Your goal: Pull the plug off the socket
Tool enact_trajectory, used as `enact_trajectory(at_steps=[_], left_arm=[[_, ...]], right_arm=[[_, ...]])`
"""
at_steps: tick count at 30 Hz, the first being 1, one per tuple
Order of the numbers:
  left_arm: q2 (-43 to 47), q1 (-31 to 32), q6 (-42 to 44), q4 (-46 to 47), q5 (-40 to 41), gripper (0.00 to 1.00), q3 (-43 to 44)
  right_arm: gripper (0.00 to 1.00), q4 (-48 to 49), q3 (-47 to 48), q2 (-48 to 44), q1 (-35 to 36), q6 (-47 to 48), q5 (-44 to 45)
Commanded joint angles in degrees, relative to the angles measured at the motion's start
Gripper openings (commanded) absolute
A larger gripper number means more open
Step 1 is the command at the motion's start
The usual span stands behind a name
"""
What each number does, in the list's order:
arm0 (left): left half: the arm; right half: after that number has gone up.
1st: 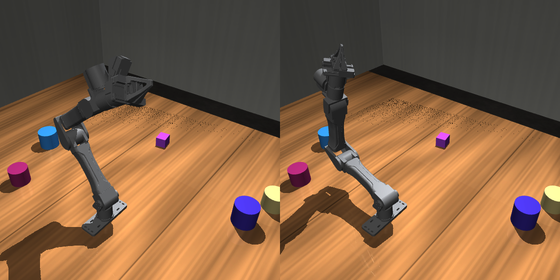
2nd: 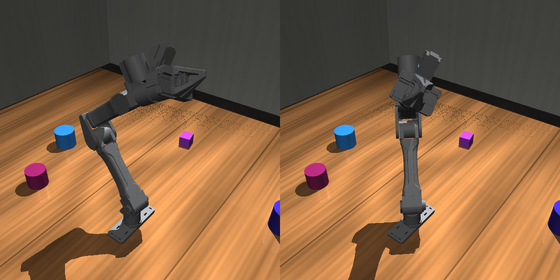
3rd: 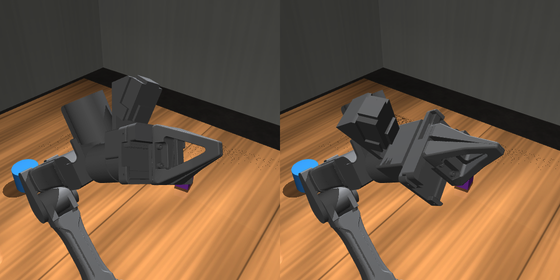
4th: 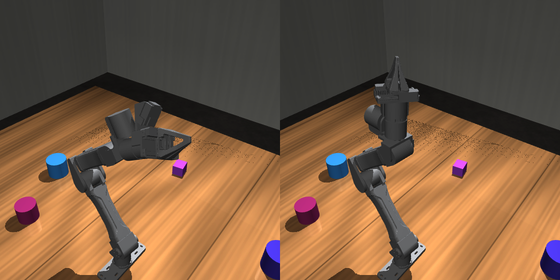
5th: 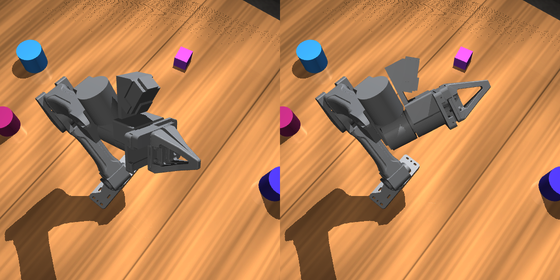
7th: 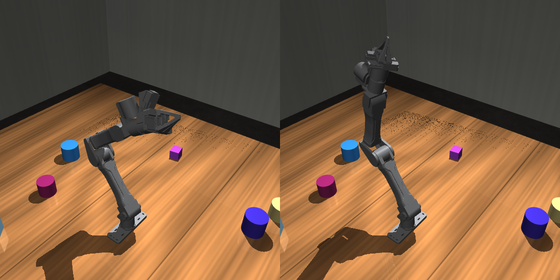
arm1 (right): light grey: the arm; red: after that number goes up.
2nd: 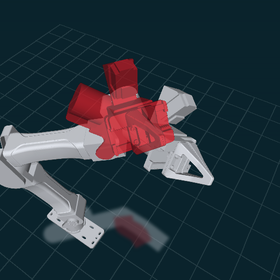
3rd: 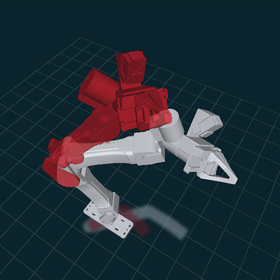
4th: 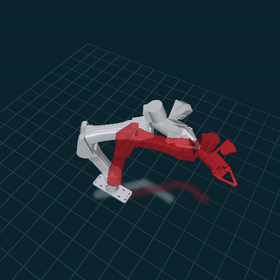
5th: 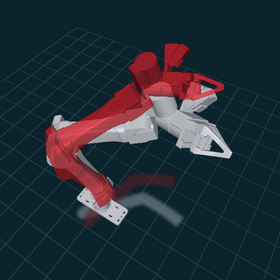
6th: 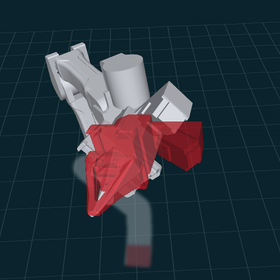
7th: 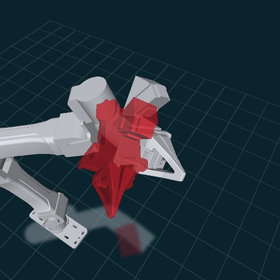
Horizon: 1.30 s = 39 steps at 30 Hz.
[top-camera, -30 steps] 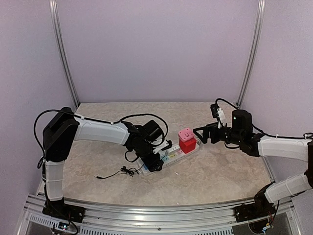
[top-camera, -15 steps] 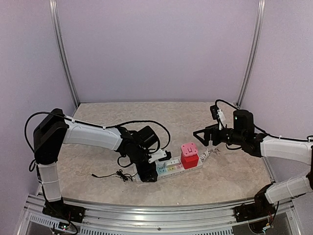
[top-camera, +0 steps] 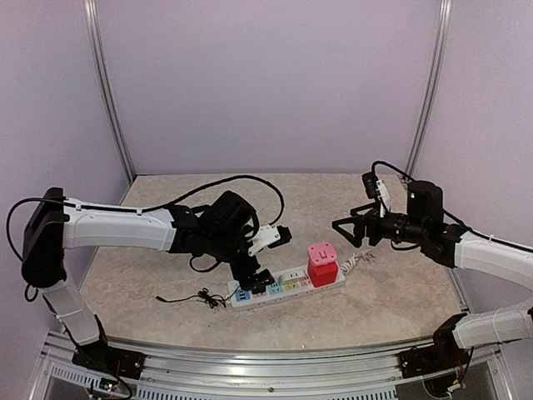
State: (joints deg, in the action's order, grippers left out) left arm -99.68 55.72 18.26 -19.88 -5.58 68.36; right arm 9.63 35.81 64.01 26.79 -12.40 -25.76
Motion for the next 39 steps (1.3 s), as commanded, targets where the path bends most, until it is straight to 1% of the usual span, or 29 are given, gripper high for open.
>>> enact_trajectory(at_steps=[1, 3, 7, 10, 15, 19, 21, 24, 27, 30, 34, 39], left_arm=[[7.87, 0.41, 1.11, 8.33, 1.41, 0.99, -4.64], [11.13, 0.27, 0.67, 9.1, 0.75, 0.99, -6.56], [14.04, 0.44, -0.99, 10.25, -0.98, 0.98, -10.54], [15.58, 0.74, -2.18, 13.08, -2.39, 0.93, -14.17], [15.42, 1.21, -2.17, 13.9, -1.43, 0.87, -16.63], [14.66, 1.23, -1.28, 15.3, -0.91, 0.84, -17.83], [14.12, 1.23, -0.98, 15.57, -0.73, 0.82, -17.84], [12.93, 1.23, -0.75, 15.57, -0.42, 0.81, -17.49], [12.14, 1.29, -0.64, 15.62, -0.14, 0.81, -17.15], [11.08, 1.3, -0.57, 15.79, 0.26, 0.81, -16.43], [9.3, 1.34, -0.68, 15.07, 0.56, 0.78, -14.8], [7.87, 1.67, -0.77, 14.52, 0.87, 0.76, -13.78]], right_arm=[[1.0, -5.45, 3.99, -0.09, 0.6, 2.54, -0.85], [1.0, -8.02, 5.99, 0.98, 0.99, 3.3, -0.52], [1.0, -12.12, 9.18, 3.19, 2.95, 4.38, 1.38], [1.0, -13.99, 10.2, 4.6, 5.73, 4.95, 2.55], [1.0, -14.47, 9.98, 6.53, 11.55, 5.07, 3.79], [0.98, -17.82, 10.43, 7.9, 15.1, 6.44, 9.5], [0.98, -19.68, 10.57, 7.69, 15.31, 5.46, 12.74], [0.98, -23.05, 10.49, 6.56, 15.31, 3.11, 16.89], [0.99, -24.47, 8.61, 4.36, 15.3, 0.57, 18.79], [0.99, -24.77, 6.82, 3.06, 15.38, -1.71, 19.5], [1.0, -23.07, 4.57, 3.07, 16.44, -4.76, 19.47], [1.0, -22.33, 4.0, 4.94, 19.54, -8.03, 23.67]])
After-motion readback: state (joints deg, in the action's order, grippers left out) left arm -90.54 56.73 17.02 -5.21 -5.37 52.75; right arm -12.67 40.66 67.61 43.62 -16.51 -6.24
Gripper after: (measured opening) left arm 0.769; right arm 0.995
